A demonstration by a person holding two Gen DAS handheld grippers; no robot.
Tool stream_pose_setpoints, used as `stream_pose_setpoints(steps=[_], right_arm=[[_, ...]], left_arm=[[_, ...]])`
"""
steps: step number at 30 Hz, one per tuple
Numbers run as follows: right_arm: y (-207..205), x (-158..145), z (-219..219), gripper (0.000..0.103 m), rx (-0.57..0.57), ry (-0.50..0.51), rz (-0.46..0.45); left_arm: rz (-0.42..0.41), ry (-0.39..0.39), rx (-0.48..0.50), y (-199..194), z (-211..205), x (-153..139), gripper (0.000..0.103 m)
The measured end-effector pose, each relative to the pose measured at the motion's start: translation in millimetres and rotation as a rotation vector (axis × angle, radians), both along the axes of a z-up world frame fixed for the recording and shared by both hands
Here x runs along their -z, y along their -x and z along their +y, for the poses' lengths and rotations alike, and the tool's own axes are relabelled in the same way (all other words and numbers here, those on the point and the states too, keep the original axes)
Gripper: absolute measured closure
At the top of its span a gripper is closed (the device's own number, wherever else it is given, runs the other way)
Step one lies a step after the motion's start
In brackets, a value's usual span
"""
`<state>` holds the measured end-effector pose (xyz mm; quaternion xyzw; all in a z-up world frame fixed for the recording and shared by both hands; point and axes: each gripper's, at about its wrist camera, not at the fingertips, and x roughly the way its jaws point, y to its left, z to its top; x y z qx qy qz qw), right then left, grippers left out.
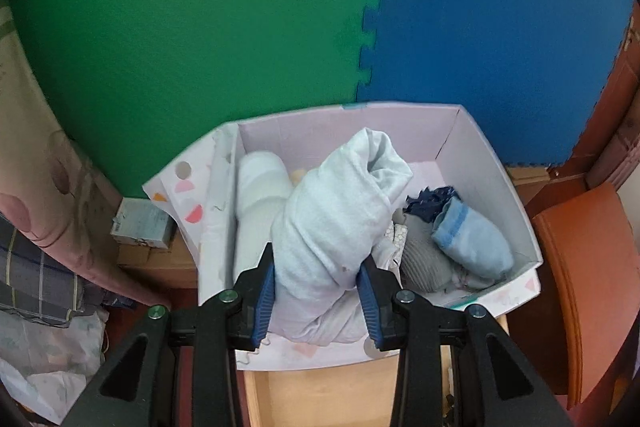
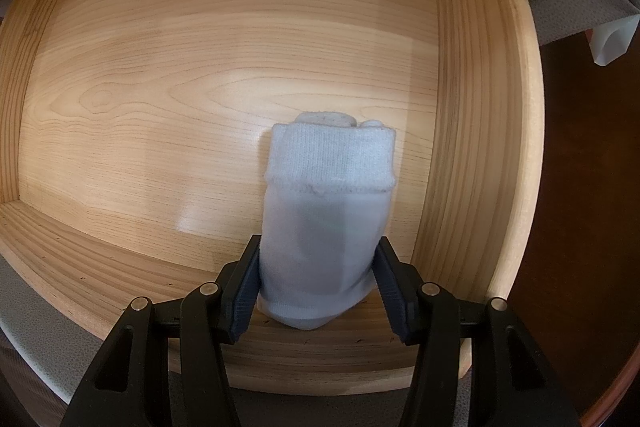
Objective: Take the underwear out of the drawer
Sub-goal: 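Carry the pale grey underwear with the left tool into the white box and open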
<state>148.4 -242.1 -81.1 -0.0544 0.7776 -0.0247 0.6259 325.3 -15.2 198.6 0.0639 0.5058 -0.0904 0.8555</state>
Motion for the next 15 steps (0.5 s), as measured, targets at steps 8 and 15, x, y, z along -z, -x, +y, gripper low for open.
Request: stream_pose_setpoints(steps=[8,15], right_arm=[[0,0,2,0.053,0.001,-0.001,-0.001],[1,0,3,0.053,0.000,0.000,-0.002]], left_arm=[[0.067,-0.050,-0.011,-19,-13,39,0.064],[0.046,-0.093,-0.005,-18,-22,42,0.060]])
